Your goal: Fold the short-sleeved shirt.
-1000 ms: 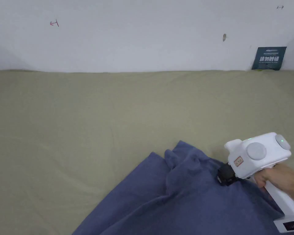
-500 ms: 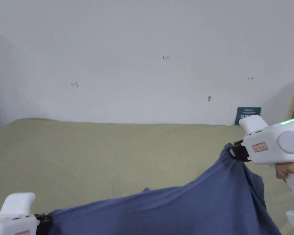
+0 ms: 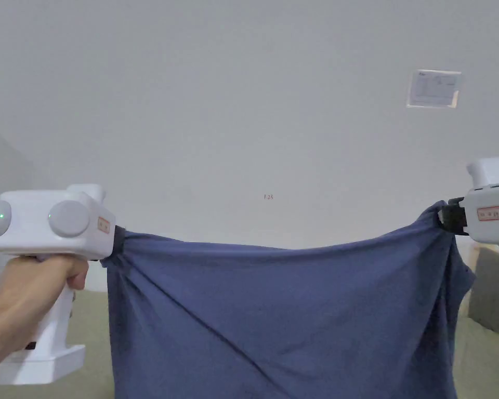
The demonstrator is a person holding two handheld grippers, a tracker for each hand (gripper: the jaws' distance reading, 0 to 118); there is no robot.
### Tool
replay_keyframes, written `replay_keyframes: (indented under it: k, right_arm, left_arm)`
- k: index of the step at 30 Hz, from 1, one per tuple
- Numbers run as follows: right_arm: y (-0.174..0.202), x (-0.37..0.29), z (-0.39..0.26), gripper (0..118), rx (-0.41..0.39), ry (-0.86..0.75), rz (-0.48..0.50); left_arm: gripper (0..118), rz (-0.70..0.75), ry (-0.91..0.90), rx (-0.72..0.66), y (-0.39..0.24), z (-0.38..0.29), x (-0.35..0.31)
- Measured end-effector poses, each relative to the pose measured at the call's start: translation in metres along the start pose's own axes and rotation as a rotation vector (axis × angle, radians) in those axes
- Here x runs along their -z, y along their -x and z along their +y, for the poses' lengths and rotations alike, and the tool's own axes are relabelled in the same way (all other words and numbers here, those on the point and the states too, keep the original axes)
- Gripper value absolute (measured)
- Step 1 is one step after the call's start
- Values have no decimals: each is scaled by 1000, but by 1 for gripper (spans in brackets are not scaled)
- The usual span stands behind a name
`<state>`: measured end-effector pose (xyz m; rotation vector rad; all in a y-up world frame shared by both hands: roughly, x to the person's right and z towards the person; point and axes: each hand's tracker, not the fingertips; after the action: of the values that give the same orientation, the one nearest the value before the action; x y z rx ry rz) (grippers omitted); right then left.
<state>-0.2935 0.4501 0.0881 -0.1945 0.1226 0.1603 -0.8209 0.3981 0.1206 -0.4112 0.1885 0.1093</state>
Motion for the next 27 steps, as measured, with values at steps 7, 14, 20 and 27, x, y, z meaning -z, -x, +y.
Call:
replay_keyframes:
  k: [7, 14, 20, 27]
  right_arm:
    - [-14, 37, 20, 1, 113, -20, 2]
    - [-10, 71, 45, 1, 128, -48, -16]
    - [-5, 113, 63, 1, 94, -54, -38]
    - [2, 173, 84, 1, 40, -68, -78]
  left_arm:
    - [1, 75, -29, -8, -6, 54, 12]
    - [1, 113, -39, -17, -10, 78, 34]
    - [1, 155, -55, 22, -19, 99, 70]
    - [1, 239, -124, 102, -38, 124, 118]
